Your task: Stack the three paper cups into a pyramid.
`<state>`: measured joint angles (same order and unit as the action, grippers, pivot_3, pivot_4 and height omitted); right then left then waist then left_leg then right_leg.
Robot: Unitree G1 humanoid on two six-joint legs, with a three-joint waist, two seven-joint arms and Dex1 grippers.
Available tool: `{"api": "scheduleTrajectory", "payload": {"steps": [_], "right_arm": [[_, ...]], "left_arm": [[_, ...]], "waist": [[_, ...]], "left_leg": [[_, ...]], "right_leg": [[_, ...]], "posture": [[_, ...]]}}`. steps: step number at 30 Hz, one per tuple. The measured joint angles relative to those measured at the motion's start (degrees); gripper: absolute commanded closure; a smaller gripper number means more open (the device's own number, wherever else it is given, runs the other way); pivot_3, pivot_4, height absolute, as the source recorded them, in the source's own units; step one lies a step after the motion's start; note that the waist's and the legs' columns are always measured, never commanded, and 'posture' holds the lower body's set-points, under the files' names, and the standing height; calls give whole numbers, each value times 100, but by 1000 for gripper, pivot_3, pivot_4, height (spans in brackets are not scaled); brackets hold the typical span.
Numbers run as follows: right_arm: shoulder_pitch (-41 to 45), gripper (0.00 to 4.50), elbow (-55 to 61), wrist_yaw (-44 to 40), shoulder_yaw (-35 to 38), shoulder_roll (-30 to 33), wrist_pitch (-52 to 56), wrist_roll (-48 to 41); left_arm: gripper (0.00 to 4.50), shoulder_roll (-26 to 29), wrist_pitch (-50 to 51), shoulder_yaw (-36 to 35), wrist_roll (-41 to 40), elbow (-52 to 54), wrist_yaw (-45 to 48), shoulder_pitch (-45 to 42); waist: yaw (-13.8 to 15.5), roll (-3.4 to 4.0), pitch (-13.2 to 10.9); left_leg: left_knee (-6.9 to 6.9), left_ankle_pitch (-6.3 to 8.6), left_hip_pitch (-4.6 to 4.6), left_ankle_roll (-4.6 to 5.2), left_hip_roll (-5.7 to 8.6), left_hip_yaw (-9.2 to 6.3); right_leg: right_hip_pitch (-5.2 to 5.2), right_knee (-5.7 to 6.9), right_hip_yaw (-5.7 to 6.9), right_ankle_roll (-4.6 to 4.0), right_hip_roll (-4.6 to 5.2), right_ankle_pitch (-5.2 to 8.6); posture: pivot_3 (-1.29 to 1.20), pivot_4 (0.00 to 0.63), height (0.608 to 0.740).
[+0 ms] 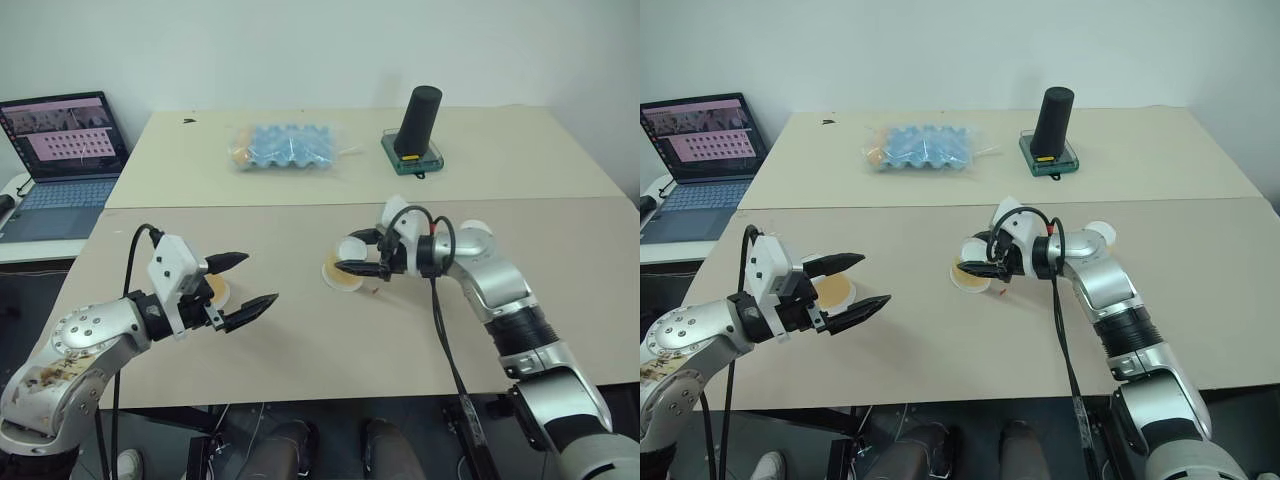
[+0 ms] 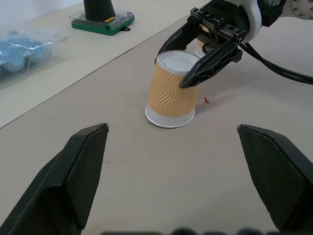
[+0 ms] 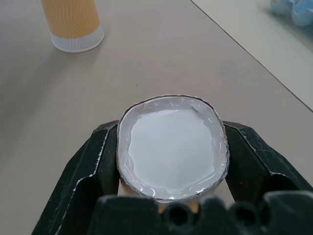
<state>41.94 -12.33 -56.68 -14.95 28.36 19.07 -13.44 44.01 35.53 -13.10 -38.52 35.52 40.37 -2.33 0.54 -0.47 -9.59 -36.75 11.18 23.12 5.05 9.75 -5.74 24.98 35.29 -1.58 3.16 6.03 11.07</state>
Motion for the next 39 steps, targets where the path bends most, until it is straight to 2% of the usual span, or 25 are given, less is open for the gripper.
{"api": "scheduleTrajectory", "payload": {"steps": [1,3,15,25,28,32,37,39], "right_arm": [[0,667,-2,3,2,-13,1,14],[-3,21,-16,32,-1,-106,17,66],[-6,21,142,52,55,-245,283,87],[-93,21,1154,18,789,155,881,-467],[-276,21,1737,213,1348,372,1375,-906],[-1065,21,3094,522,2665,1002,2243,-1813],[-3126,21,4555,641,4109,1331,3119,-3079],[-3633,21,4767,833,4446,1350,3297,-3230]], "left_arm": [[0,-3,0,0,0,0,-9,0],[0,-25,-1,1,1,0,-27,0],[0,-66,-1,66,4,-13,-39,-116],[0,-87,-5,111,6,-43,-12,-224],[0,-87,-5,143,7,-61,5,-242],[0,-86,-5,166,15,-168,23,-261],[0,-79,-7,159,13,-177,69,-195],[0,-76,-8,168,13,-193,87,-210]], "waist": [[-1,0,0],[-6,0,0],[-2,0,0],[-5,0,0],[33,1,-1],[147,0,0],[181,-1,0],[171,-1,1]], "left_leg": [[0,-1,-1,-1,-1,0],[0,-3,0,-6,-5,0],[0,-9,4,-15,-7,0],[0,-9,6,-14,-14,1],[0,-8,17,-13,-12,0],[0,1,21,0,-14,-1],[3,7,26,0,-22,3],[2,6,14,-1,-25,12]], "right_leg": [[0,1,0,-1,-2,-1],[4,5,-1,-5,-6,-3],[11,11,-1,-9,-11,-5],[12,10,-3,-11,-14,-6],[18,7,-2,-11,-12,-7],[13,-13,3,-10,-12,-6],[9,-16,-3,-10,5,-6],[2,-16,-8,-10,8,-6]], "posture": [[0,150,740],[0,150,740],[0,150,740],[0,150,740],[0,150,740],[0,150,740],[0,150,740],[0,150,740]]}}
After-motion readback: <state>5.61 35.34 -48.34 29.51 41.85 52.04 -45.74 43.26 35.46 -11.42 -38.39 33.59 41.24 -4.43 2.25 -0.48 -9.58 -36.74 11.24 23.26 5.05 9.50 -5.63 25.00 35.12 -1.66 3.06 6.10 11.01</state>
